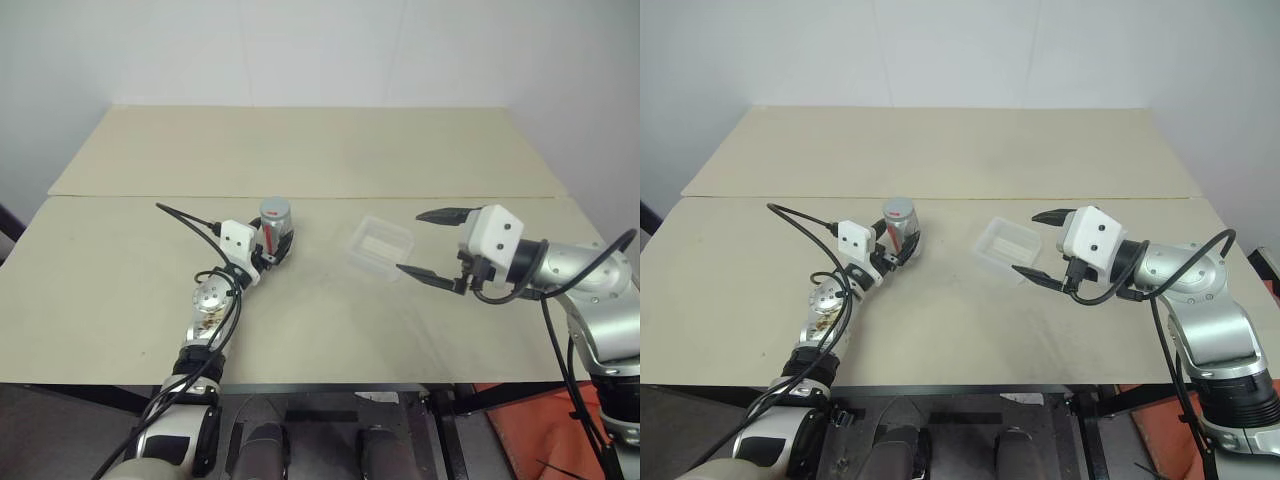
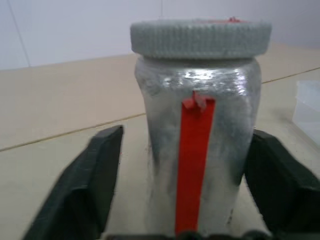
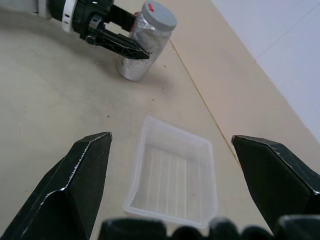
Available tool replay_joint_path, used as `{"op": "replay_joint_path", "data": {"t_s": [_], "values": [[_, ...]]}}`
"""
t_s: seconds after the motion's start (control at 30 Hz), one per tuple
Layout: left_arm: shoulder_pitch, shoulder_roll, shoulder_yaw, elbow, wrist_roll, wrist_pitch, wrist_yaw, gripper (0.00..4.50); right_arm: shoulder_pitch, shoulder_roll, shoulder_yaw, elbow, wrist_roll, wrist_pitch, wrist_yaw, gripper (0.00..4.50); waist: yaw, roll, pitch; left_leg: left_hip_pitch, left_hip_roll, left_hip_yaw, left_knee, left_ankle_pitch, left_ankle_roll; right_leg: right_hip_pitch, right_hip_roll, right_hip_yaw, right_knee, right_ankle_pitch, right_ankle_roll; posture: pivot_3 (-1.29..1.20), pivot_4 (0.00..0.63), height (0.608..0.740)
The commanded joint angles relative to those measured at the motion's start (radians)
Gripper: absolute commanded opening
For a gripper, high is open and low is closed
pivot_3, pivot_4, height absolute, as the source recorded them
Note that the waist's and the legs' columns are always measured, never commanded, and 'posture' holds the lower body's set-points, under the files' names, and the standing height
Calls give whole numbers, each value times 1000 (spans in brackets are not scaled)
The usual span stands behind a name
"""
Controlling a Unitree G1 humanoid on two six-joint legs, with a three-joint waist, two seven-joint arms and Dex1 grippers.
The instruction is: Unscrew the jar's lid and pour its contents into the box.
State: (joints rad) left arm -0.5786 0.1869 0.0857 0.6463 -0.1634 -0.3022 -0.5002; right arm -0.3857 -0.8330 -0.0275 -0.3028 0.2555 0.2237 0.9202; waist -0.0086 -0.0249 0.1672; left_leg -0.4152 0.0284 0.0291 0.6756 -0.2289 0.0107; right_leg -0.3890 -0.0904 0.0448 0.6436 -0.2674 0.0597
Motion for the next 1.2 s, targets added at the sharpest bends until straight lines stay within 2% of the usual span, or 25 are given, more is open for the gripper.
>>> {"op": "replay_joint_path", "data": {"t_s": [0.03, 0.07, 0.1, 0.27, 0.4, 0.53, 0.63, 0.83, 1.2], "values": [[-13, -4, 15, -13, -20, -27, -4, 2231, -21, 2, -41, -12, -1, -23, -19, 4500, 0, 0, 0, 0, 0, 0, 0, 0, 0, 0, 0, 0, 0, 0, 0, 0, 150, 740], [-12, -5, 16, -11, -20, -28, -5, 1928, -22, 3, -39, -10, -4, -28, -22, 4500, -1, 0, 0, 0, 0, 0, 0, 0, 0, 0, 0, 0, 0, 0, 0, 0, 150, 740], [-10, -5, 16, -9, -19, -31, -6, 1882, -25, 4, -37, -8, -7, -28, -26, 4500, -1, 0, 0, 0, 0, 0, 0, 0, 0, 0, 0, 0, 0, 0, 0, 0, 150, 740], [0, -12, 18, -32, -23, -30, -12, 1884, -31, 10, -31, -9, -9, -26, -28, 4500, 0, 0, 0, 0, 0, 0, 0, 0, 0, 0, 0, 0, 0, 0, 0, 0, 150, 740], [30, -16, 1, -126, -25, -6, -23, 1884, -50, 44, -23, -38, 28, 21, -38, 4500, -2, 0, 0, 0, 0, 0, 0, 0, 0, 0, 0, 0, 0, 0, 0, 0, 150, 740], [102, -23, -34, -307, -34, 74, -33, 1884, -71, 150, -2, -101, 99, 124, -105, 4500, -4, 0, 0, 0, 1, -1, 0, 0, 0, 0, 0, 0, 1, 0, 0, 0, 150, 740], [171, -17, -72, -459, -51, 131, -59, 1884, -83, 268, 19, -145, 144, 231, -209, 4500, -5, 0, 0, 0, 1, -3, 0, 0, 0, 0, 0, 0, 1, 0, 0, 0, 150, 740], [273, 7, -148, -674, -63, 232, -107, 1884, -101, 441, 87, -192, 144, 318, -351, 4500, -2, 0, 0, 0, 0, -7, 0, 0, 0, -1, 0, 1, 2, 0, 0, 0, 150, 740], [292, -4, -179, -761, -74, 310, -96, 1884, -97, 501, 156, -186, 132, 273, -347, 4500, -5, 1, 0, 0, 0, -7, 1, 0, 0, 0, 0, 0, 2, 0, 0, 0, 150, 740]]}}
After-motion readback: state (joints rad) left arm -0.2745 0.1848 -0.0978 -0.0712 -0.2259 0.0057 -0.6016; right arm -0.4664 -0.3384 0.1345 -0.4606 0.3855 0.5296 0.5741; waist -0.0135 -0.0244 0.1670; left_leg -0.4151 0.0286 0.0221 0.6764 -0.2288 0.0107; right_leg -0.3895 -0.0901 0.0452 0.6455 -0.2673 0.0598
